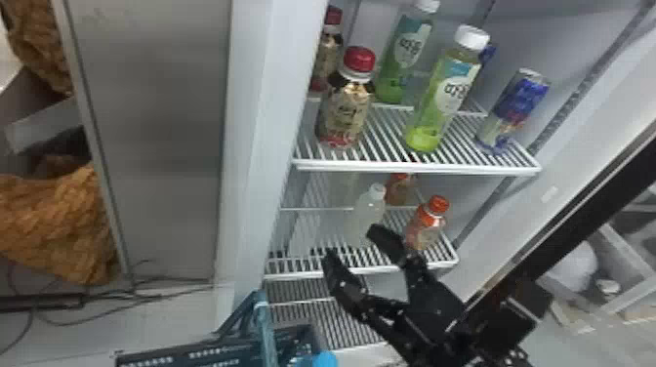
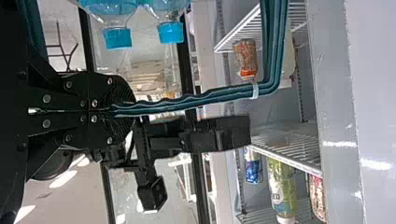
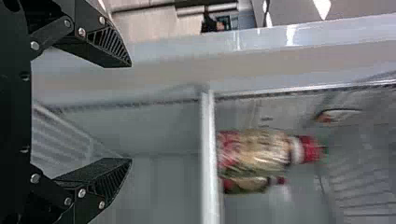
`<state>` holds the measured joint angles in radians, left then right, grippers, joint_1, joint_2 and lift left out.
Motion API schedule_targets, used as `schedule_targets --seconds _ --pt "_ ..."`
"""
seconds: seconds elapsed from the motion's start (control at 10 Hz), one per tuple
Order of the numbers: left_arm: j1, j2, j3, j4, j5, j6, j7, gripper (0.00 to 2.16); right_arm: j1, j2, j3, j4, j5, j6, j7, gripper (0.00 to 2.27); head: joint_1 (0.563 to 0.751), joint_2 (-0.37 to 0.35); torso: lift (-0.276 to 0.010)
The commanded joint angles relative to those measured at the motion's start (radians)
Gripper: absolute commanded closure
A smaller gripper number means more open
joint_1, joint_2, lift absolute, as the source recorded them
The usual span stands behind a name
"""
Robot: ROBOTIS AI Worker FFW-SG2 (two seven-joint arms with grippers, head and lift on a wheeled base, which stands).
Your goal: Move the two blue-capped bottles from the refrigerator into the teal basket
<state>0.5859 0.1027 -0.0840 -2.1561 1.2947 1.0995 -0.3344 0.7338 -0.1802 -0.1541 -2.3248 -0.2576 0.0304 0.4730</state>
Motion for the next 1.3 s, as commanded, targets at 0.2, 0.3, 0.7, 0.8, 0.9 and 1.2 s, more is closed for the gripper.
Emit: schedule_targets --seconds 0.2,0.3,0.7,0.8,0.9,1.2 --pt "0.001 -0.001 0.003 0.0 -0.009 0.0 0.0 1.16 0.12 0.015 0.001 -0.045 0.061 -0.141 -0.143 0.32 0.695 -0.35 -0.164" --pt "0.001 -0.001 0.0 0.0 -0.009 0.0 0.002 1.16 0.118 0.031 -0.001 0.019 0.049 -0.217 -0.172 0.32 0.695 -0.35 -0.164" --pt "0.001 -0.003 -0.002 0.007 -0.012 -0.007 0.002 1.16 0.113 0.062 0.001 0.129 0.087 -0.337 -0.298 0.3 0.695 -0.35 -0.164" --pt "-0.002 -0.003 -0.003 0.007 -0.012 -0.007 0.002 1.16 0.101 0.064 0.001 0.154 0.086 -0.342 -0.303 0.3 0.695 -0.35 -0.164" --pt "0.001 -0.005 -0.003 0.007 -0.011 -0.007 0.002 1.16 0.098 0.064 0.001 0.161 0.083 -0.342 -0.303 0.3 0.695 -0.35 -0.164" --pt "0.003 -0.006 -0.002 0.007 -0.006 -0.012 0.002 1.16 0.098 0.067 0.001 0.171 0.074 -0.352 -0.307 0.3 0.695 -0.35 -0.164"
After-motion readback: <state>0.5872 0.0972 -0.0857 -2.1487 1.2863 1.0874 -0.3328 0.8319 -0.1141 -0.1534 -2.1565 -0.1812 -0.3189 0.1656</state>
